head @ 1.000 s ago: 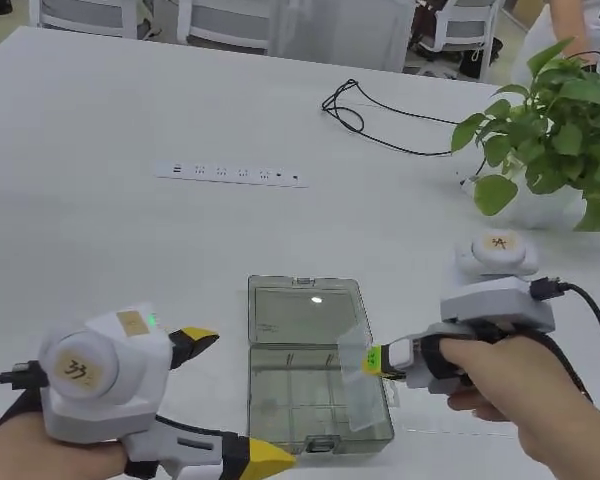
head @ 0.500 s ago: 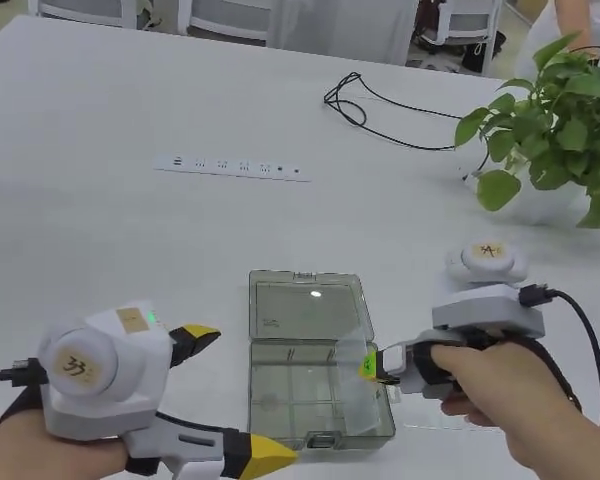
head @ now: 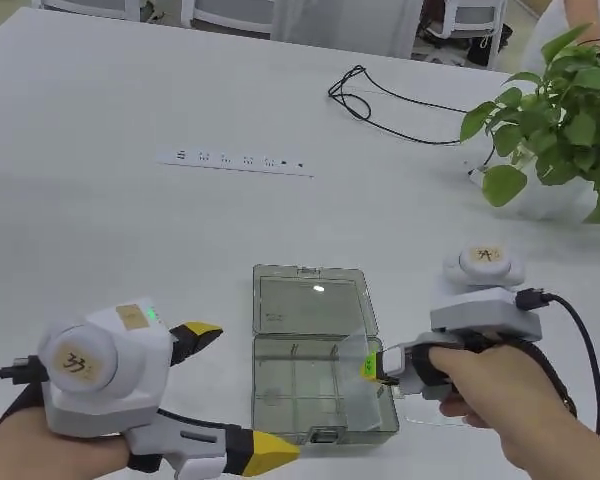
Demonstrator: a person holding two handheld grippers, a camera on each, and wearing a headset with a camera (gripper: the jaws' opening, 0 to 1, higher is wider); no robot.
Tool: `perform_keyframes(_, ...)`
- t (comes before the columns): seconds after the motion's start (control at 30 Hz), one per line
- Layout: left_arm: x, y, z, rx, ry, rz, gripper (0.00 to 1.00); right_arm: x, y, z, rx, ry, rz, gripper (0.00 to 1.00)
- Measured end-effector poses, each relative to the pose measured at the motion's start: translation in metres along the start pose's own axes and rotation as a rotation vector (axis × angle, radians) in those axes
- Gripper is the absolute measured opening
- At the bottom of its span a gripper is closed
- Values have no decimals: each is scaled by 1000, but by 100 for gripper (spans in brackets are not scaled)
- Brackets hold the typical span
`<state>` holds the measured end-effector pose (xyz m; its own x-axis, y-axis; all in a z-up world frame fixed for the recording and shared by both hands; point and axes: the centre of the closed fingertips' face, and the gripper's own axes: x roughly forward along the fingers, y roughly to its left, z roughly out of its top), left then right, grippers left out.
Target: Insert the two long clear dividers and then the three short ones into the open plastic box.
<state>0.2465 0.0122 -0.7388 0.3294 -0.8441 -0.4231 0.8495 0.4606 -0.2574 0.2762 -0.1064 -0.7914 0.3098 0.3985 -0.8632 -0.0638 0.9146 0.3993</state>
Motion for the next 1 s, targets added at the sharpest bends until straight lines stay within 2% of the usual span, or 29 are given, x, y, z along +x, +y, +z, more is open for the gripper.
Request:
perform_keyframes(0.27, 2, -3, 0, -4, -2, -7, 99, 3, 0, 0, 5, 1, 2, 6)
perform_keyframes(1.0, 2, 0, 1, -15, -14, -4, 98, 1, 6, 4, -22, 6, 4, 7)
